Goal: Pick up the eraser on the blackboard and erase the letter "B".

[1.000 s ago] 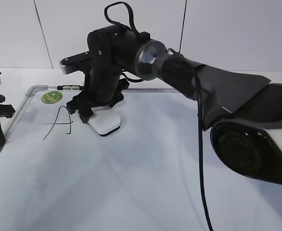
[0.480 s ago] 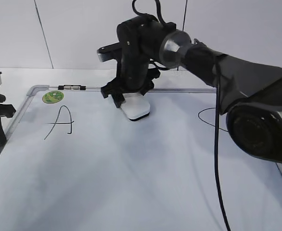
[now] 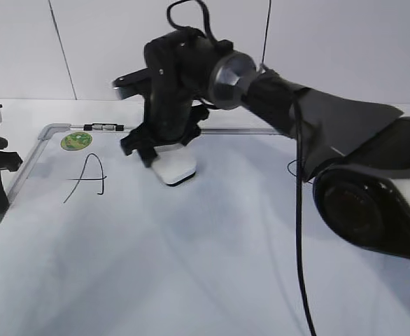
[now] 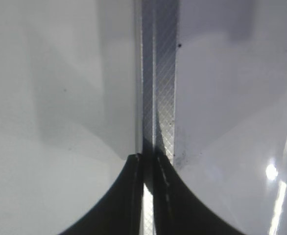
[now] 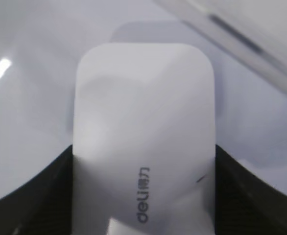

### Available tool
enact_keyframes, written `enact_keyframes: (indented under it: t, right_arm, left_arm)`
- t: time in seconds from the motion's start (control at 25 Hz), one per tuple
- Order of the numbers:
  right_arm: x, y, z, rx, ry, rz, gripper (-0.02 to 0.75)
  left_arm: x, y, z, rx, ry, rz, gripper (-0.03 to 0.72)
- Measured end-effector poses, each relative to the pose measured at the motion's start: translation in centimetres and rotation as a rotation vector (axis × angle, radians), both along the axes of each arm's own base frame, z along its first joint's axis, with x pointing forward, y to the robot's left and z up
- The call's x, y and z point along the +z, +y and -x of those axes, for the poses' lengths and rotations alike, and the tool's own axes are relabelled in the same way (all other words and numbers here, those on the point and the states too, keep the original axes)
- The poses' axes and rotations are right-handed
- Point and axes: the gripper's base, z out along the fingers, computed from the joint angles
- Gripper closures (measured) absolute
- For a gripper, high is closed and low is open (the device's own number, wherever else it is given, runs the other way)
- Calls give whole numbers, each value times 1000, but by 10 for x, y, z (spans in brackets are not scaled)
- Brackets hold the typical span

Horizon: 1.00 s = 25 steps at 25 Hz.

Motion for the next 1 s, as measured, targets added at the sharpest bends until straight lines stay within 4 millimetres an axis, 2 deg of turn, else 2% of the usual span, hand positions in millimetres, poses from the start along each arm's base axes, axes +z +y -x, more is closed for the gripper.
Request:
enact_keyframes:
  t: [0.08,0.2,0.48,0.72,0.84,1.0]
  right_arm:
    - [0,18,14,53,3,-11,195]
    - [0,30,22,84,5,-24,195]
    - [-1,14,7,6,29,-90,195]
    - [-1,-18,-18,-83,14,-102,195]
    - [1,-18,-19,-84,6,-102,195]
    - [4,-7,-15,-49,-23,-90,195]
  left_arm:
    - [0,0,0,1,0,2,674]
    - [0,0,0,2,0,3,674]
    - [0,0,0,3,-2,4,674]
    - [0,0,0,2,-3,4,674]
    - [0,0,0,2,-3,4,674]
    - [0,0,0,2,-3,4,674]
